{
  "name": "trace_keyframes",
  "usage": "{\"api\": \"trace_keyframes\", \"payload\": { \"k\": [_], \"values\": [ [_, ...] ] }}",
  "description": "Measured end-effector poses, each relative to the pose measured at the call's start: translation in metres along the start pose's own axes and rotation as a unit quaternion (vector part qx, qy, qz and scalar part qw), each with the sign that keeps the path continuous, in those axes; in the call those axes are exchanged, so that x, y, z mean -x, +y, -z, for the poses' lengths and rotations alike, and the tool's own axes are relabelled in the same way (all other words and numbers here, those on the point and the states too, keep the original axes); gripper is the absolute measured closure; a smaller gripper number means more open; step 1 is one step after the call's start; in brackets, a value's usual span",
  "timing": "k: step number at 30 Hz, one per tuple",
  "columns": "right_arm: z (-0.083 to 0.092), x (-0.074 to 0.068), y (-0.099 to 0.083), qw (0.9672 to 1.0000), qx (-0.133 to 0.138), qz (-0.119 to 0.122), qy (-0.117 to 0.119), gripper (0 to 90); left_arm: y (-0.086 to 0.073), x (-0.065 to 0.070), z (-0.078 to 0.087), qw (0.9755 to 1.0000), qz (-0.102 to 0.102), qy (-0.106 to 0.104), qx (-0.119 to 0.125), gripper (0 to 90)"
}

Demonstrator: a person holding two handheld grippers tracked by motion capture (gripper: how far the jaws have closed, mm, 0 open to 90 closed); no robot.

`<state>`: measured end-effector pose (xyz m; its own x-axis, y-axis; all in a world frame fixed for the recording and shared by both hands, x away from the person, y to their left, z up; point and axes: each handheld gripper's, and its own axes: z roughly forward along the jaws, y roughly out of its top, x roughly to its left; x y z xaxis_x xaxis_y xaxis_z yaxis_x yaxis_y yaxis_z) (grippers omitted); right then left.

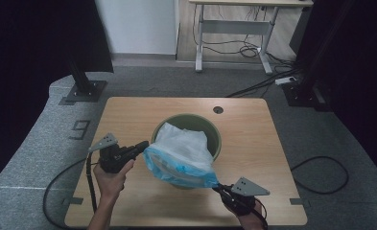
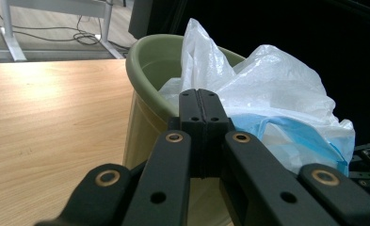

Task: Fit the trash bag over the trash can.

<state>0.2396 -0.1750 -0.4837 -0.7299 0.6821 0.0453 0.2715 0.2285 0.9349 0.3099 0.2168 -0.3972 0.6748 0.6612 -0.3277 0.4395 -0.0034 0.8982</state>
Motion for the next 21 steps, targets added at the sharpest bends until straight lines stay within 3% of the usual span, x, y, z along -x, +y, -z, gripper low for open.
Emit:
{"api": "trace_keyframes", "payload": {
  "k": [3,4,10,13,16,21],
  "values": [
    [0.010,-0.004,0.003,0.9994,0.026,0.019,-0.005,63.8,0.001,0.002,0.000,1.0000,-0.004,-0.001,-0.001,90.0],
    [0.014,-0.005,0.004,0.9993,0.031,0.020,-0.008,61.2,0.001,0.003,-0.001,1.0000,-0.006,-0.003,-0.001,90.0],
    [0.047,-0.013,0.013,0.9980,0.056,0.029,-0.001,56.1,0.003,0.003,-0.002,1.0000,-0.005,-0.002,0.002,90.0],
    [0.062,-0.012,0.019,0.9971,0.073,0.022,0.003,54.8,0.003,0.003,-0.002,1.0000,-0.004,-0.003,0.003,90.0],
    [0.068,-0.005,0.024,0.9965,0.081,0.019,-0.006,54.6,0.004,0.004,-0.002,1.0000,-0.004,-0.003,0.003,90.0],
    [0.060,0.007,0.032,0.9967,0.080,0.011,-0.011,53.3,0.005,0.004,-0.002,1.0000,-0.005,-0.002,0.003,90.0]
  ]
}}
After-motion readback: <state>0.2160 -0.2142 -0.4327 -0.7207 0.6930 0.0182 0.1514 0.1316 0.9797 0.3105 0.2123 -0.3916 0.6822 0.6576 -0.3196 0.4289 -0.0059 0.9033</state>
